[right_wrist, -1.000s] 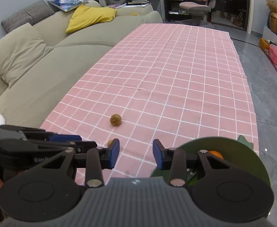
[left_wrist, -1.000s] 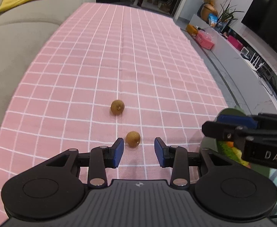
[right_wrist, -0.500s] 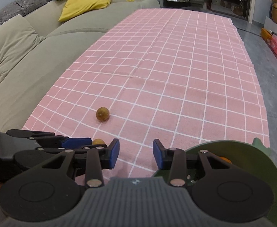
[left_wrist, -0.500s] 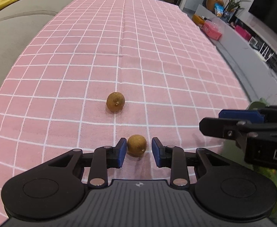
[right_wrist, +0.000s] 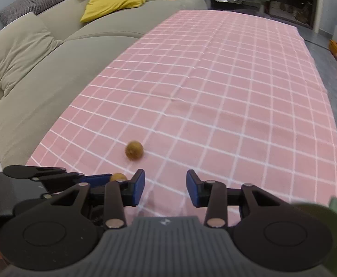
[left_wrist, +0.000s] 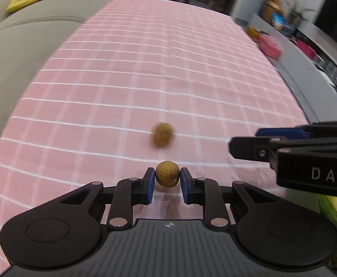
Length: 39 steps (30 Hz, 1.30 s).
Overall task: Organize fruits
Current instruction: 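Grasp a brown fruit with the left tool while the right tool grasps the other, then carry both brown fruits with both tools over the colander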
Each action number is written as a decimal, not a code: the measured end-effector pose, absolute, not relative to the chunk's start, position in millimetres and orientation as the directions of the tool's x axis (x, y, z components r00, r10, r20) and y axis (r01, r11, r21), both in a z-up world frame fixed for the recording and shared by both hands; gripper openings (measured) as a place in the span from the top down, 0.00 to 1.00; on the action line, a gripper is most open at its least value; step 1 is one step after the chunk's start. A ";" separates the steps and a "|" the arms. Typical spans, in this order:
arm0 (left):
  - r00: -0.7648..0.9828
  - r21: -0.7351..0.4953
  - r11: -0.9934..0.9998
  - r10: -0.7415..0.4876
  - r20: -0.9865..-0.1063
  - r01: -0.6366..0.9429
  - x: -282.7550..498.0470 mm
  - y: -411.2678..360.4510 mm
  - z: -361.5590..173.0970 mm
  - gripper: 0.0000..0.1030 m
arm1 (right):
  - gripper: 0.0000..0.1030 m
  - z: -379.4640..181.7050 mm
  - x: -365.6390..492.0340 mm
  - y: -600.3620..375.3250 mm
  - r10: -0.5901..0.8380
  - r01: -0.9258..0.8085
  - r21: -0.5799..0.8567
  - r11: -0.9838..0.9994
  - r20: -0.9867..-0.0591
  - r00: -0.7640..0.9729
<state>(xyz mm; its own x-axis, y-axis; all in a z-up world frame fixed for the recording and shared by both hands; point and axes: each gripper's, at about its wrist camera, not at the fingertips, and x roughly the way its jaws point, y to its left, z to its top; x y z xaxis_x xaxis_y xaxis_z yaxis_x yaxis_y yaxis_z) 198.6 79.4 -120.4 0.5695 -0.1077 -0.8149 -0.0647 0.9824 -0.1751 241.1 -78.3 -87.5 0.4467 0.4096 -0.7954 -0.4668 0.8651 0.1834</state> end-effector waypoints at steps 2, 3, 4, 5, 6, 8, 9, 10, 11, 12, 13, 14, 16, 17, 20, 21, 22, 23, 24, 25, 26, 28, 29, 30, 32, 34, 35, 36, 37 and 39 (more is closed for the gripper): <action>0.583 -0.179 0.976 -0.074 -0.809 -0.125 196.7 94.6 -116.5 0.75 | 0.64 -87.5 246.3 -67.3 0.419 -0.485 0.182 0.855 -0.793 0.442; 0.589 -0.187 0.970 -0.062 -0.805 -0.154 195.8 101.7 -115.1 0.75 | 0.64 -88.2 248.9 -61.0 0.424 -0.496 0.180 0.850 -0.793 0.438; 0.595 -0.196 0.964 -0.051 -0.802 -0.182 194.7 109.1 -113.6 0.75 | 0.64 -89.4 251.0 -54.5 0.429 -0.505 0.181 0.844 -0.793 0.433; 0.600 -0.202 0.958 -0.040 -0.799 -0.206 193.4 115.2 -112.0 0.75 | 0.64 -91.0 252.6 -48.9 0.434 -0.512 0.183 0.839 -0.794 0.426; 0.603 -0.203 0.953 -0.027 -0.797 -0.226 192.2 120.6 -110.2 0.75 | 0.64 -93.2 254.9 -43.0 0.439 -0.519 0.187 0.834 -0.795 0.419; 0.606 -0.201 0.946 -0.006 -0.795 -0.255 191.6 125.5 -107.8 0.75 | 0.64 -98.6 259.4 -31.6 0.437 -0.527 0.184 0.830 -0.800 0.410; 0.609 -0.206 0.942 -0.002 -0.793 -0.265 190.7 129.1 -106.6 0.75 | 0.64 -101.5 261.1 -26.4 0.434 -0.528 0.180 0.830 -0.803 0.409; 0.612 -0.211 0.939 0.000 -0.791 -0.271 189.7 130.7 -106.1 0.75 | 0.64 -104.2 262.9 -21.7 0.429 -0.527 0.175 0.831 -0.805 0.409; 0.615 -0.214 0.937 0.002 -0.788 -0.277 188.8 132.4 -105.6 0.75 | 0.64 -106.9 264.7 -18.2 0.424 -0.527 0.171 0.833 -0.808 0.408; 0.618 -0.217 0.935 0.003 -0.787 -0.281 187.6 133.8 -104.8 0.75 | 0.64 -109.7 266.7 -14.0 0.418 -0.526 0.166 0.834 -0.812 0.407; 0.619 -0.218 0.934 0.005 -0.785 -0.284 187.1 135.1 -104.0 0.75 | 0.64 -112.3 268.6 -10.8 0.413 -0.525 0.163 0.835 -0.815 0.405; 0.620 -0.218 0.933 0.008 -0.785 -0.288 187.4 135.9 -102.7 0.75 | 0.64 -114.8 270.5 -7.4 0.408 -0.526 0.158 0.836 -0.819 0.404; 0.621 -0.221 0.930 0.010 -0.784 -0.294 185.3 136.6 -101.9 0.75 | 0.65 -120.0 274.3 -1.8 0.396 -0.523 0.148 0.839 -0.826 0.401; 0.621 -0.223 0.928 0.010 -0.784 -0.297 185.1 136.9 -101.0 0.75 | 0.66 -122.3 276.3 0.8 0.391 -0.522 0.145 0.841 -0.829 0.400; 0.627 -0.239 0.923 0.003 -0.779 -0.302 185.2 140.6 -101.5 0.75 | 0.71 -128.3 279.8 5.7 0.370 -0.518 0.127 0.846 -0.839 0.399; 0.630 -0.247 0.921 -0.002 -0.777 -0.301 184.9 140.8 -101.1 0.75 | 0.71 -130.6 280.9 7.2 0.365 -0.520 0.121 0.846 -0.842 0.397; 0.631 -0.251 0.920 -0.006 -0.776 -0.300 186.8 141.0 -101.1 0.75 | 0.72 -131.5 280.6 6.9 0.361 -0.519 0.118 0.847 -0.843 0.398; 0.632 -0.253 0.920 -0.008 -0.775 -0.299 187.2 140.6 -100.4 0.75 | 0.72 -132.4 281.1 7.2 0.360 -0.519 0.118 0.847 -0.845 0.396; 0.633 -0.255 0.920 -0.010 -0.774 -0.298 186.2 140.4 -99.7 0.75 | 0.73 -132.9 281.1 7.5 0.361 -0.520 0.119 0.846 -0.846 0.393; 0.635 -0.258 0.920 -0.012 -0.772 -0.296 186.2 140.0 -98.5 0.75 | 0.74 -133.2 280.8 8.4 0.358 -0.521 0.116 0.846 -0.847 0.393; 0.638 -0.260 0.920 -0.014 -0.770 -0.294 186.1 139.6 -97.3 0.75 | 0.79 -133.3 280.2 9.2 0.356 -0.524 0.112 0.845 -0.848 0.393; 0.643 -0.261 0.922 -0.016 -0.765 -0.288 186.2 138.6 -94.4 0.75 | 0.79 -132.8 278.8 10.5 0.350 -0.528 0.102 0.843 -0.850 0.394; 0.646 -0.261 0.923 -0.017 -0.763 -0.283 186.1 137.8 -92.6 0.75 | 0.79 -132.1 278.2 10.3 0.349 -0.528 0.101 0.843 -0.850 0.394; 0.652 -0.260 0.925 -0.018 -0.758 -0.277 185.3 137.2 -90.0 0.75 | 0.79 -130.9 277.4 10.3 0.351 -0.528 0.103 0.843 -0.849 0.395; 0.662 -0.262 0.926 -0.018 -0.749 -0.271 184.0 136.9 -84.5 0.75 | 0.79 -125.6 274.0 10.3 0.354 -0.532 0.098 0.841 -0.844 0.403; 0.673 -0.262 0.928 -0.018 -0.739 -0.263 182.2 135.7 -77.3 0.75 | 0.79 -117.2 268.1 8.5 0.362 -0.538 0.098 0.837 -0.836 0.411; 0.679 -0.260 0.930 -0.015 -0.734 -0.261 181.1 134.7 -73.7 0.75 | 0.79 -112.3 264.5 6.7 0.367 -0.539 0.100 0.837 -0.832 0.416; 0.684 -0.258 0.932 -0.014 -0.729 -0.256 180.0 133.6 -69.4 0.75 | 0.79 -106.6 260.1 4.3 0.373 -0.539 0.103 0.836 -0.827 0.420; 0.691 -0.256 0.934 -0.014 -0.722 -0.250 178.6 132.1 -64.6 0.75 | 0.79 -100.7 255.4 1.6 0.378 -0.539 0.105 0.836 -0.822 0.426; 0.707 -0.259 0.937 -0.018 -0.707 -0.235 175.8 129.0 -55.3 0.75 | 0.79 -87.8 245.5 -5.5 0.389 -0.537 0.110 0.837 -0.810 0.440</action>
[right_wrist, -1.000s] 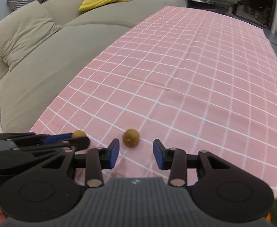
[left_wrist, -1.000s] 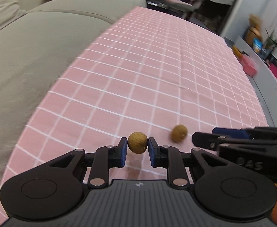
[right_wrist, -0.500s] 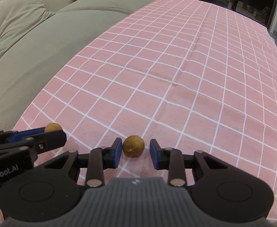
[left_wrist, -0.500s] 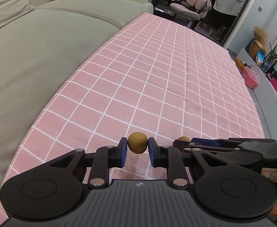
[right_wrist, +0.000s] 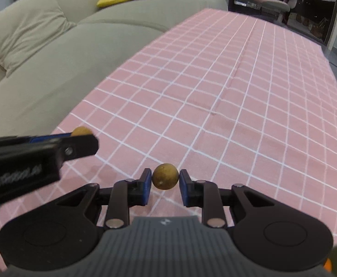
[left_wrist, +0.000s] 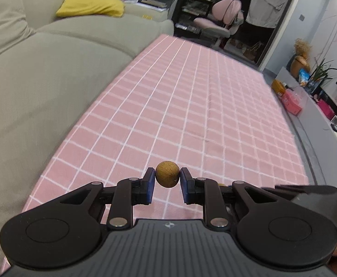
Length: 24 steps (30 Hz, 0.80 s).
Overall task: Organize fruits
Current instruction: 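Carry both brown fruits with both tools over the colander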
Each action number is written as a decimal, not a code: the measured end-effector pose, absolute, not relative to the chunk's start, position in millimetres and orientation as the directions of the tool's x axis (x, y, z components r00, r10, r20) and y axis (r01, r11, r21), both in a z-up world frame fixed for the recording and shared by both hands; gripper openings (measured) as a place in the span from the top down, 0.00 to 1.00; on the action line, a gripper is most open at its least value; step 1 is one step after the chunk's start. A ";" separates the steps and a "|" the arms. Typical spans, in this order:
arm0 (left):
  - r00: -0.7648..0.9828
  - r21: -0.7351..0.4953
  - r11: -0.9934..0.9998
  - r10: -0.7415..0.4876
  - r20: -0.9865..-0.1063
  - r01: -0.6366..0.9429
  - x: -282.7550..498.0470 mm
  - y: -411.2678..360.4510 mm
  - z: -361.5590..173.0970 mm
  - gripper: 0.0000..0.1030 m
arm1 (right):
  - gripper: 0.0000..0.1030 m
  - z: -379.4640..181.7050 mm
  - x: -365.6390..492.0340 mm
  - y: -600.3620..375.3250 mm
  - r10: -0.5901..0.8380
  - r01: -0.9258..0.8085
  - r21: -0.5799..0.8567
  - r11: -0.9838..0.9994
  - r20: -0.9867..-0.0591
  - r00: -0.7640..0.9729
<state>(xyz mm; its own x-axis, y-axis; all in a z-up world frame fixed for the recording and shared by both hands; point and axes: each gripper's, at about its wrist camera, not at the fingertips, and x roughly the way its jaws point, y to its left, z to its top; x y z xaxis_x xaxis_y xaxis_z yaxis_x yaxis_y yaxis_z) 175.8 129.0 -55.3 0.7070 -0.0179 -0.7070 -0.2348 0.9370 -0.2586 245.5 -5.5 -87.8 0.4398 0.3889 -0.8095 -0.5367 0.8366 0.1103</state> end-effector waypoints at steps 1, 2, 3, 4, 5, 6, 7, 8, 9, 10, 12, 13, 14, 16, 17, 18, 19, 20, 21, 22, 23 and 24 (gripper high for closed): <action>0.716 -0.260 0.939 -0.022 -0.698 -0.224 173.9 126.5 -49.8 0.75 | 0.79 -79.9 239.7 -10.4 0.396 -0.536 0.113 0.837 -0.802 0.448; 0.723 -0.257 0.943 -0.025 -0.691 -0.213 172.1 123.4 -44.7 0.75 | 0.79 -72.8 234.3 -14.7 0.401 -0.535 0.116 0.837 -0.794 0.457; 0.730 -0.251 0.947 -0.027 -0.683 -0.199 170.3 120.1 -39.1 0.75 | 0.79 -65.4 228.6 -19.3 0.407 -0.533 0.118 0.838 -0.785 0.466; 0.737 -0.244 0.952 -0.029 -0.675 -0.185 168.0 116.4 -33.7 0.75 | 0.79 -57.9 222.7 -24.3 0.412 -0.532 0.119 0.838 -0.777 0.476; 0.745 -0.238 0.956 -0.034 -0.667 -0.169 165.5 112.1 -27.8 0.75 | 0.79 -50.9 217.0 -29.3 0.417 -0.530 0.121 0.839 -0.769 0.485; 0.751 -0.234 0.960 -0.040 -0.659 -0.154 163.4 107.6 -22.4 0.75 | 0.79 -43.9 211.3 -34.4 0.422 -0.529 0.123 0.840 -0.760 0.494; 0.757 -0.232 0.963 -0.047 -0.651 -0.140 161.0 103.4 -17.4 0.75 | 0.79 -37.2 205.6 -39.7 0.426 -0.527 0.125 0.841 -0.752 0.503; 0.764 -0.232 0.965 -0.056 -0.643 -0.125 158.4 98.8 -12.6 0.75 | 0.79 -30.5 199.1 -45.6 0.430 -0.524 0.126 0.842 -0.744 0.511; 0.770 -0.233 0.966 -0.068 -0.634 -0.107 155.6 94.0 -7.5 0.75 | 0.79 -24.5 193.7 -51.1 0.432 -0.521 0.127 0.844 -0.737 0.520; 0.775 -0.235 0.968 -0.080 -0.627 -0.091 152.8 88.9 -2.8 0.75 | 0.79 -19.6 188.8 -55.7 0.434 -0.519 0.127 0.845 -0.731 0.527; 0.782 -0.236 0.970 -0.104 -0.614 -0.056 147.9 77.9 6.4 0.75 | 0.79 -9.0 178.7 -67.1 0.436 -0.513 0.128 0.849 -0.717 0.544; 0.784 -0.237 0.971 -0.118 -0.609 -0.038 145.9 72.7 9.8 0.75 | 0.79 -3.9 173.7 -73.5 0.437 -0.509 0.127 0.851 -0.710 0.552; 0.785 -0.239 0.971 -0.134 -0.604 -0.019 143.9 67.1 12.7 0.75 | 0.79 0.8 168.5 -79.5 0.436 -0.507 0.125 0.853 -0.704 0.561; 0.783 -0.242 0.970 -0.170 -0.598 0.025 140.6 53.4 19.1 0.75 | 0.79 10.3 157.9 -93.1 0.436 -0.502 0.121 0.856 -0.691 0.577; 0.780 -0.242 0.969 -0.187 -0.597 0.048 139.4 46.1 21.6 0.75 | 0.79 14.2 153.2 -99.7 0.434 -0.499 0.118 0.859 -0.684 0.586; 0.775 -0.242 0.968 -0.207 -0.598 0.072 138.2 37.7 23.7 0.75 | 0.79 18.7 148.2 -107.2 0.433 -0.496 0.115 0.861 -0.677 0.595; 0.769 -0.242 0.966 -0.223 -0.600 0.092 137.0 30.9 23.8 0.75 | 0.79 23.2 143.1 -115.3 0.429 -0.491 0.110 0.864 -0.670 0.605; 0.761 -0.241 0.964 -0.241 -0.603 0.114 135.6 22.9 23.9 0.75 | 0.79 26.9 139.0 -122.8 0.423 -0.484 0.106 0.869 -0.665 0.615; 0.751 -0.242 0.960 -0.261 -0.607 0.138 134.4 13.5 23.0 0.75 | 0.79 30.6 134.4 -132.4 0.417 -0.477 0.101 0.873 -0.661 0.624; 0.742 -0.242 0.957 -0.277 -0.611 0.158 133.8 5.7 22.7 0.75 | 0.79 33.8 130.2 -142.2 0.409 -0.467 0.096 0.879 -0.657 0.634; 0.734 -0.246 0.953 -0.295 -0.612 0.178 132.8 -2.0 22.4 0.75 | 0.79 36.7 125.3 -152.4 0.401 -0.457 0.093 0.885 -0.653 0.643; 0.724 -0.257 0.946 -0.318 -0.613 0.199 132.4 -9.0 22.1 0.75 | 0.79 38.9 120.8 -161.9 0.391 -0.448 0.086 0.890 -0.652 0.650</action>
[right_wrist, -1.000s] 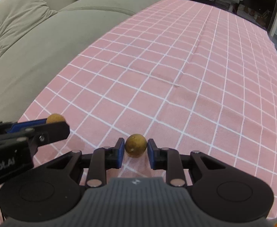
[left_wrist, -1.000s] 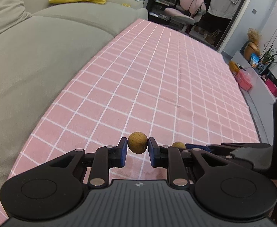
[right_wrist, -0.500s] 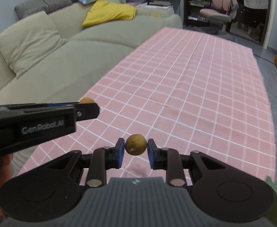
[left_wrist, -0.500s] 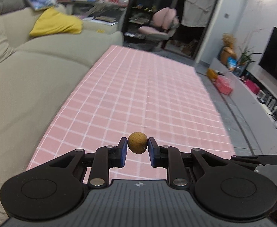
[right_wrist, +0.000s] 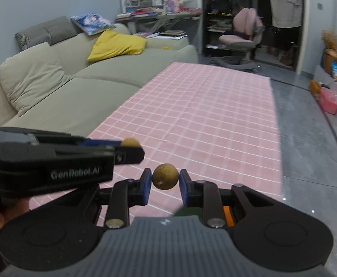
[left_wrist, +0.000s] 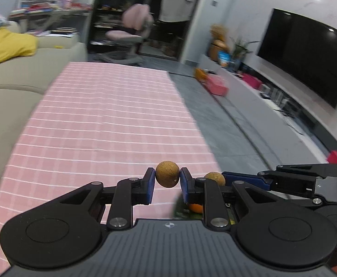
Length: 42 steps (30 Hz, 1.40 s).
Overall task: Organize fruits
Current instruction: 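Carry both brown fruits with both tools over the colander, then open both tools to drop the brown fruits into the colander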
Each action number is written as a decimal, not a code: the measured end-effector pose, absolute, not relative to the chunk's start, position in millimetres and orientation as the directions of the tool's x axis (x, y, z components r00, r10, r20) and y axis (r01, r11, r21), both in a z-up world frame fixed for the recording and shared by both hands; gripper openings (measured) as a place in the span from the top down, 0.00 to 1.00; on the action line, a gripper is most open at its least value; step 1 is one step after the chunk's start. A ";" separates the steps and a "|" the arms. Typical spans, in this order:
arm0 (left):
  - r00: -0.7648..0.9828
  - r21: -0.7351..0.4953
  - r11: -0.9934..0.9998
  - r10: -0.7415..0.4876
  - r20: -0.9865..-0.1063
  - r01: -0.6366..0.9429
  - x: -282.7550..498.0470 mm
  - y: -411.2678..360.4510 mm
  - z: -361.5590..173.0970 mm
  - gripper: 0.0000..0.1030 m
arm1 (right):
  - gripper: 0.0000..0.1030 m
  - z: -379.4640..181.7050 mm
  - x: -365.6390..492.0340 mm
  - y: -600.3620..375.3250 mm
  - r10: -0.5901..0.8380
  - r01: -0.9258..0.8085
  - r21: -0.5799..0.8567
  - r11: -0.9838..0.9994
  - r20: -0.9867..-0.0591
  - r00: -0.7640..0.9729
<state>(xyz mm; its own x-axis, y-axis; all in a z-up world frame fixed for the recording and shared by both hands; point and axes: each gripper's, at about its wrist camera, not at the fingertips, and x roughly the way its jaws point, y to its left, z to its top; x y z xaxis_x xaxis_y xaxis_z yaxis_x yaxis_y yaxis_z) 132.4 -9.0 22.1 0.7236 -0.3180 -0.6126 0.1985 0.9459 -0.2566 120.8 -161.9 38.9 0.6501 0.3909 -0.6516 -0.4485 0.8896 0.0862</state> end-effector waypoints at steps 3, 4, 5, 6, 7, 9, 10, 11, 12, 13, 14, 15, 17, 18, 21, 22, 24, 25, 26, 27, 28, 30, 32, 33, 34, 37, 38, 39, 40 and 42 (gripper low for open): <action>0.695 -0.258 0.932 -0.362 -0.622 0.255 130.7 -28.7 18.8 0.75 | 0.79 40.4 108.0 -188.9 0.350 -0.422 0.051 0.905 -0.652 0.672; 0.688 -0.249 0.930 -0.367 -0.626 0.271 130.3 -34.3 17.3 0.75 | 0.79 39.5 105.8 -196.7 0.338 -0.412 0.044 0.910 -0.653 0.678; 0.680 -0.242 0.928 -0.372 -0.632 0.283 130.0 -40.2 16.4 0.75 | 0.79 39.1 104.0 -205.7 0.328 -0.401 0.042 0.915 -0.655 0.681; 0.671 -0.241 0.925 -0.380 -0.636 0.295 130.4 -44.7 14.6 0.75 | 0.79 38.4 102.2 -215.9 0.319 -0.388 0.044 0.920 -0.659 0.681; 0.660 -0.246 0.920 -0.392 -0.641 0.306 131.4 -48.3 12.5 0.75 | 0.79 37.2 100.7 -222.5 0.310 -0.378 0.044 0.925 -0.662 0.682; 0.636 -0.259 0.908 -0.415 -0.651 0.328 134.7 -54.5 7.5 0.75 | 0.79 32.5 98.8 -237.5 0.289 -0.359 0.038 0.933 -0.674 0.680; 0.622 -0.260 0.902 -0.426 -0.657 0.343 136.3 -57.6 4.1 0.75 | 0.79 29.3 98.8 -242.5 0.280 -0.354 0.033 0.935 -0.680 0.677; 0.607 -0.253 0.896 -0.435 -0.665 0.364 137.8 -61.0 0.5 0.75 | 0.79 25.5 98.3 -247.2 0.276 -0.354 0.030 0.935 -0.688 0.671; 0.595 -0.241 0.892 -0.438 -0.674 0.383 138.5 -64.3 -2.7 0.75 | 0.79 21.4 99.0 -251.7 0.272 -0.357 0.024 0.934 -0.697 0.664; 0.583 -0.228 0.890 -0.434 -0.687 0.394 140.6 -67.6 -7.0 0.75 | 0.79 16.9 100.7 -253.9 0.266 -0.362 0.016 0.932 -0.708 0.654; 0.571 -0.220 0.891 -0.428 -0.700 0.398 142.0 -71.4 -11.3 0.75 | 0.79 11.6 101.5 -256.8 0.262 -0.368 0.009 0.930 -0.719 0.644; 0.559 -0.216 0.890 -0.425 -0.712 0.401 143.2 -73.1 -16.4 0.75 | 0.79 6.4 103.3 -259.1 0.258 -0.376 0.002 0.927 -0.730 0.633; 0.535 -0.216 0.887 -0.424 -0.731 0.409 148.1 -77.1 -25.5 0.75 | 0.79 -2.3 107.6 -260.1 0.259 -0.396 -0.006 0.918 -0.747 0.612; 0.525 -0.216 0.886 -0.424 -0.738 0.411 149.2 -79.6 -29.1 0.75 | 0.79 -6.8 108.8 -260.8 0.261 -0.406 -0.008 0.914 -0.756 0.601; 0.497 -0.218 0.882 -0.423 -0.757 0.418 156.8 -87.2 -39.0 0.75 | 0.79 -21.7 113.5 -260.9 0.262 -0.435 -0.016 0.900 -0.779 0.569; 0.489 -0.220 0.880 -0.424 -0.762 0.421 158.5 -89.6 -40.9 0.75 | 0.79 -26.9 117.0 -260.1 0.260 -0.447 -0.021 0.894 -0.787 0.559; 0.472 -0.217 0.877 -0.422 -0.774 0.429 165.5 -95.6 -47.6 0.75 | 0.79 -35.4 122.0 -258.5 0.256 -0.475 -0.040 0.879 -0.800 0.542; 0.468 -0.212 0.877 -0.419 -0.778 0.432 167.1 -97.3 -48.1 0.75 | 0.79 -38.7 126.2 -256.9 0.251 -0.488 -0.053 0.871 -0.807 0.535; 0.463 -0.207 0.875 -0.416 -0.783 0.438 169.3 -101.1 -50.3 0.75 | 0.79 -43.1 130.4 -255.8 0.246 -0.503 -0.065 0.862 -0.814 0.527; 0.456 -0.201 0.873 -0.414 -0.788 0.444 173.6 -104.5 -53.3 0.75 | 0.79 -46.2 134.0 -254.8 0.244 -0.516 -0.072 0.854 -0.820 0.518; 0.452 -0.198 0.872 -0.412 -0.791 0.449 176.8 -107.9 -54.4 0.75 | 0.79 -48.5 137.3 -253.8 0.242 -0.527 -0.078 0.846 -0.824 0.512; 0.438 -0.201 0.868 -0.414 -0.798 0.454 182.1 -111.7 -59.0 0.75 | 0.79 -53.7 145.8 -253.1 0.238 -0.540 -0.087 0.837 -0.830 0.504; 0.429 -0.206 0.868 -0.414 -0.803 0.452 186.3 -114.2 -63.8 0.75 | 0.79 -57.8 154.4 -252.5 0.238 -0.551 -0.089 0.830 -0.837 0.493; 0.425 -0.210 0.868 -0.414 -0.805 0.449 188.8 -114.4 -66.1 0.75 | 0.79 -60.2 158.5 -252.0 0.239 -0.557 -0.088 0.826 -0.840 0.487; 0.421 -0.216 0.869 -0.416 -0.806 0.444 190.6 -114.5 -68.1 0.75 | 0.79 -62.4 162.0 -251.6 0.238 -0.562 -0.089 0.822 -0.844 0.482; 0.411 -0.238 0.865 -0.431 -0.803 0.442 197.1 -115.6 -73.4 0.75 | 0.79 -70.0 169.9 -248.4 0.235 -0.577 -0.093 0.811 -0.853 0.467; 0.406 -0.244 0.864 -0.434 -0.804 0.440 199.3 -116.4 -75.4 0.75 | 0.79 -71.3 170.9 -247.1 0.235 -0.584 -0.093 0.807 -0.855 0.462; 0.402 -0.248 0.865 -0.434 -0.806 0.437 200.9 -117.2 -77.4 0.75 | 0.79 -73.2 172.0 -246.5 0.235 -0.590 -0.095 0.802 -0.858 0.457; 0.399 -0.250 0.865 -0.434 -0.808 0.435 202.5 -117.9 -79.3 0.75 | 0.79 -75.3 172.2 -245.9 0.233 -0.596 -0.099 0.797 -0.860 0.454; 0.392 -0.259 0.866 -0.436 -0.810 0.428 205.7 -118.7 -82.5 0.75 | 0.79 -79.5 173.5 -244.1 0.226 -0.608 -0.107 0.787 -0.867 0.445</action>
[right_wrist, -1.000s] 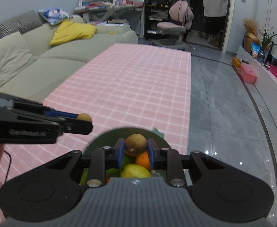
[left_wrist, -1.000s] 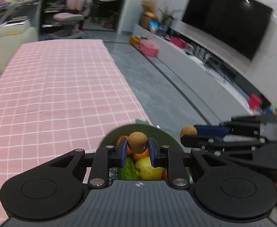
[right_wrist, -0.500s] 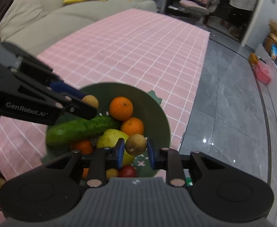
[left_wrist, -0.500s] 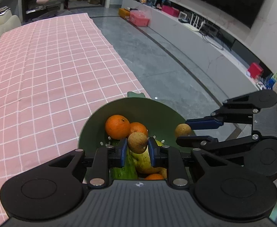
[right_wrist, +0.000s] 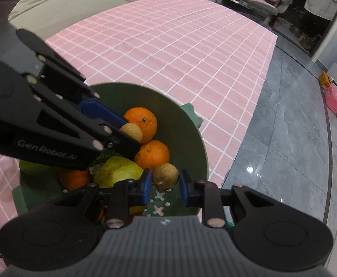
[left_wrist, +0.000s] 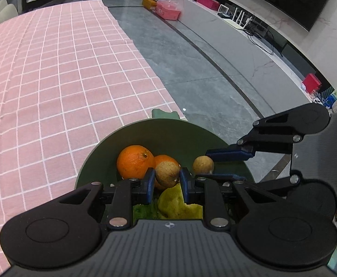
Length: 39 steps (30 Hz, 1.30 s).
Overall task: Organize fruits
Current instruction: 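Open both tools to drop the brown fruits into the colander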
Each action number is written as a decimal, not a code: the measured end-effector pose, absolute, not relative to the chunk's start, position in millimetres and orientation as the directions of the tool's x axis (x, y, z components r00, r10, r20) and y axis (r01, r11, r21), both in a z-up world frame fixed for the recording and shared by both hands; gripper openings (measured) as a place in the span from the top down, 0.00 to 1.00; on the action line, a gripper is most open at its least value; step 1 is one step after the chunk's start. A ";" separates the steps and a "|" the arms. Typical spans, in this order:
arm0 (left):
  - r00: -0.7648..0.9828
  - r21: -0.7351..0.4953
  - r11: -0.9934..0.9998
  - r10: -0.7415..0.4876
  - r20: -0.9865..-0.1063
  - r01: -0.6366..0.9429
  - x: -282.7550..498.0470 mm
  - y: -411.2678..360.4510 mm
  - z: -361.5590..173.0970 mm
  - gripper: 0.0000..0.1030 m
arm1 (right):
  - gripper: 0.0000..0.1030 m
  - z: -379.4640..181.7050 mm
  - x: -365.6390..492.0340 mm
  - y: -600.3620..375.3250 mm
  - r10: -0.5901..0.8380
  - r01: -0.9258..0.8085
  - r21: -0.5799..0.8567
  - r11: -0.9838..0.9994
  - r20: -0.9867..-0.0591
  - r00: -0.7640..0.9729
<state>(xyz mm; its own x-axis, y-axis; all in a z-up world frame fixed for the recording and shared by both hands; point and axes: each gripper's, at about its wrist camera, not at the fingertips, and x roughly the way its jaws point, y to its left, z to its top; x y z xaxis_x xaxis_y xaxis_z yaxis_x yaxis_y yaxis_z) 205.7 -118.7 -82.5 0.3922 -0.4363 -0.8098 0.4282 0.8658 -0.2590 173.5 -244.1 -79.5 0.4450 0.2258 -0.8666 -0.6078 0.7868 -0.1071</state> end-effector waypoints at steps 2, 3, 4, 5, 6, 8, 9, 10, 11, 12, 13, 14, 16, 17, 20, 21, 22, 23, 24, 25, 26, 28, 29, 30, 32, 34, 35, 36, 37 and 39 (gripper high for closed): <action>0.386 -0.265 0.866 -0.438 -0.812 0.425 207.9 -119.5 -84.2 0.75 | 0.79 -83.2 174.6 -243.6 0.221 -0.615 -0.111 0.781 -0.872 0.438; 0.384 -0.265 0.865 -0.438 -0.813 0.426 208.5 -120.1 -85.2 0.75 | 0.79 -84.7 175.3 -243.5 0.219 -0.616 -0.111 0.780 -0.873 0.435; 0.382 -0.264 0.865 -0.437 -0.814 0.427 209.1 -121.3 -85.9 0.75 | 0.79 -85.9 175.8 -243.5 0.219 -0.617 -0.109 0.780 -0.875 0.432; 0.380 -0.263 0.865 -0.436 -0.816 0.427 209.5 -122.1 -87.0 0.75 | 0.78 -86.9 176.0 -243.6 0.218 -0.616 -0.108 0.781 -0.875 0.431; 0.378 -0.263 0.866 -0.434 -0.818 0.426 209.7 -122.4 -88.2 0.75 | 0.78 -87.5 176.1 -243.8 0.217 -0.614 -0.109 0.782 -0.876 0.431; 0.376 -0.264 0.866 -0.433 -0.819 0.424 210.5 -123.6 -90.0 0.75 | 0.78 -88.0 176.8 -244.0 0.216 -0.612 -0.108 0.783 -0.876 0.431; 0.374 -0.269 0.865 -0.437 -0.818 0.423 210.6 -123.6 -90.6 0.75 | 0.78 -87.9 176.8 -244.0 0.216 -0.612 -0.108 0.783 -0.876 0.431; 0.371 -0.271 0.865 -0.437 -0.819 0.422 211.1 -124.1 -91.4 0.75 | 0.78 -87.5 176.6 -244.1 0.216 -0.612 -0.108 0.783 -0.876 0.431; 0.371 -0.272 0.865 -0.438 -0.819 0.422 210.9 -124.4 -91.7 0.75 | 0.78 -87.3 176.6 -244.1 0.216 -0.612 -0.108 0.783 -0.876 0.431; 0.371 -0.270 0.866 -0.436 -0.820 0.422 210.9 -125.0 -91.6 0.75 | 0.78 -86.9 176.1 -244.1 0.215 -0.612 -0.109 0.783 -0.876 0.431; 0.371 -0.267 0.866 -0.435 -0.820 0.423 211.4 -126.0 -91.9 0.75 | 0.78 -86.8 176.1 -244.1 0.214 -0.612 -0.109 0.784 -0.877 0.431; 0.373 -0.266 0.866 -0.435 -0.820 0.424 211.1 -126.5 -91.7 0.75 | 0.77 -86.3 175.3 -244.3 0.213 -0.611 -0.109 0.784 -0.877 0.431; 0.373 -0.274 0.861 -0.445 -0.814 0.429 211.0 -127.7 -90.2 0.75 | 0.77 -83.6 172.5 -244.9 0.213 -0.610 -0.110 0.785 -0.876 0.432; 0.373 -0.282 0.857 -0.455 -0.809 0.432 210.7 -128.1 -89.3 0.75 | 0.76 -82.1 170.6 -245.5 0.214 -0.611 -0.109 0.784 -0.876 0.431; 0.359 -0.302 0.845 -0.475 -0.804 0.442 210.5 -131.5 -89.2 0.75 | 0.69 -77.4 163.1 -248.6 0.211 -0.606 -0.111 0.788 -0.876 0.435; 0.354 -0.300 0.842 -0.476 -0.805 0.449 210.2 -133.0 -89.4 0.75 | 0.69 -76.0 161.8 -250.2 0.210 -0.602 -0.109 0.791 -0.876 0.435; 0.350 -0.297 0.837 -0.478 -0.806 0.459 208.9 -135.1 -89.5 0.75 | 0.69 -74.3 160.3 -252.0 0.211 -0.596 -0.105 0.796 -0.875 0.435; 0.348 -0.296 0.835 -0.479 -0.806 0.465 207.6 -136.8 -89.5 0.75 | 0.69 -73.3 158.9 -254.7 0.213 -0.590 -0.098 0.802 -0.875 0.435; 0.345 -0.295 0.832 -0.481 -0.806 0.470 206.3 -138.4 -89.3 0.75 | 0.69 -71.7 157.5 -256.7 0.216 -0.583 -0.090 0.808 -0.874 0.435; 0.339 -0.300 0.825 -0.488 -0.804 0.478 205.4 -139.6 -89.1 0.75 | 0.69 -70.4 156.0 -259.0 0.221 -0.576 -0.079 0.814 -0.874 0.433; 0.329 -0.306 0.817 -0.498 -0.803 0.488 204.3 -141.0 -88.6 0.75 | 0.69 -69.5 154.8 -260.9 0.223 -0.570 -0.072 0.818 -0.875 0.430; 0.299 -0.322 0.798 -0.515 -0.803 0.509 202.2 -145.2 -88.7 0.75 | 0.69 -67.7 151.4 -265.2 0.227 -0.561 -0.059 0.826 -0.876 0.425; 0.292 -0.324 0.794 -0.517 -0.805 0.514 201.2 -147.2 -89.3 0.75 | 0.69 -66.3 148.8 -266.7 0.233 -0.559 -0.050 0.828 -0.876 0.423; 0.294 -0.318 0.793 -0.515 -0.805 0.519 200.0 -149.2 -89.3 0.75 | 0.69 -64.9 146.4 -268.2 0.238 -0.555 -0.042 0.831 -0.875 0.422; 0.294 -0.311 0.792 -0.512 -0.807 0.526 198.3 -152.6 -88.9 0.75 | 0.69 -62.7 142.3 -270.9 0.246 -0.547 -0.030 0.836 -0.872 0.423; 0.285 -0.316 0.785 -0.518 -0.807 0.533 197.2 -154.3 -88.3 0.75 | 0.69 -61.6 139.8 -272.1 0.252 -0.536 -0.017 0.844 -0.870 0.424; 0.284 -0.316 0.784 -0.518 -0.807 0.535 196.0 -154.8 -87.6 0.75 | 0.69 -62.1 139.7 -272.9 0.252 -0.531 -0.014 0.847 -0.869 0.425; 0.283 -0.313 0.784 -0.516 -0.808 0.536 194.9 -155.2 -87.2 0.75 | 0.69 -62.4 139.6 -273.1 0.252 -0.529 -0.013 0.848 -0.870 0.425; 0.282 -0.311 0.785 -0.514 -0.810 0.537 194.6 -154.1 -86.7 0.75 | 0.69 -63.0 139.7 -273.1 0.252 -0.529 -0.013 0.848 -0.870 0.425; 0.286 -0.304 0.787 -0.508 -0.812 0.536 192.6 -152.5 -84.4 0.75 | 0.69 -63.5 139.3 -272.7 0.252 -0.529 -0.012 0.849 -0.869 0.425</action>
